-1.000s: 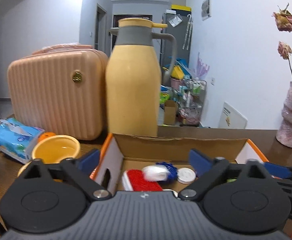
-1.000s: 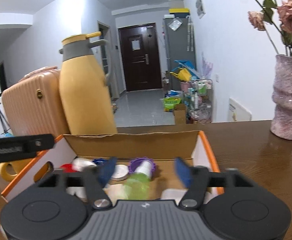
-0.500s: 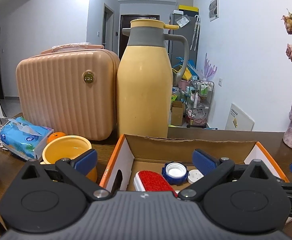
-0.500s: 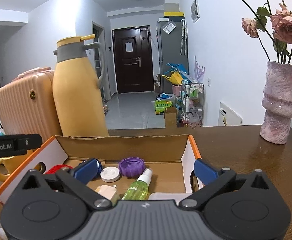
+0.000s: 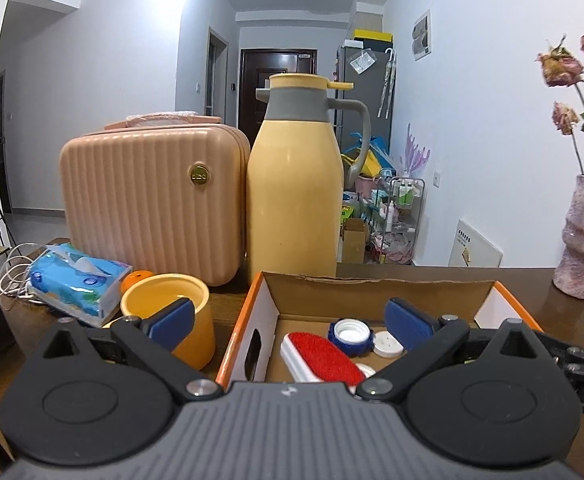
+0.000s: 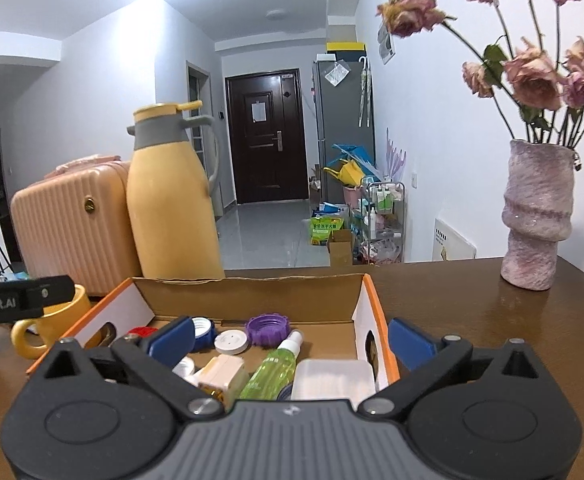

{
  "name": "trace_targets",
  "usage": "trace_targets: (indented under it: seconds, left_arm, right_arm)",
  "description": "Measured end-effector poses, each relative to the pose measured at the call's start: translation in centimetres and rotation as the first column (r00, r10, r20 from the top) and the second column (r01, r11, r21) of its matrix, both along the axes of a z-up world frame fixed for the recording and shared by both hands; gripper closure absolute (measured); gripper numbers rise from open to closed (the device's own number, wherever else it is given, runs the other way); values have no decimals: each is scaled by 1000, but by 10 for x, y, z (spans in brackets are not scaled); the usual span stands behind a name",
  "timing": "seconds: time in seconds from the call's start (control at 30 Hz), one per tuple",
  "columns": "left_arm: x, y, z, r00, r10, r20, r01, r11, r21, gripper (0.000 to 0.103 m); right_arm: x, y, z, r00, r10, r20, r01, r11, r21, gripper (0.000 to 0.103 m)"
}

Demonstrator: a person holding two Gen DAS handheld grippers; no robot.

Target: Organize rigid objects

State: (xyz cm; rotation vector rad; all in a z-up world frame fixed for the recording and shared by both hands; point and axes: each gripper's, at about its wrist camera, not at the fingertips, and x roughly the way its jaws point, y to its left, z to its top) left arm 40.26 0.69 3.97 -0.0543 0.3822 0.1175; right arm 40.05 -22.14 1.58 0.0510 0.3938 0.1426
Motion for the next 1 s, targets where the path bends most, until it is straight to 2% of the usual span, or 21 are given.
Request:
trace_targets:
  seconds: [0.4, 0.67, 0.83, 1.0]
  left_arm:
    - [-97, 1, 11, 999, -26, 24, 26, 1000, 1, 0]
    - [-185, -2, 19, 995, -76, 60, 76, 997, 11, 0]
    - [-238, -4, 18, 992, -93, 86, 92, 996, 23, 0]
    - [-275, -6, 8, 991, -112, 73, 110, 993, 30, 0]
  right_arm:
    - [-108, -11, 16, 999, 11, 48, -11, 1000, -3, 0]
    - [-199, -18, 25, 997, 2, 81, -2, 1000, 3, 0]
    - [-248, -23, 22, 996, -8, 86, 8, 1000, 4, 0]
    - [-287, -25, 12, 998, -16, 68, 17, 1000, -3, 0]
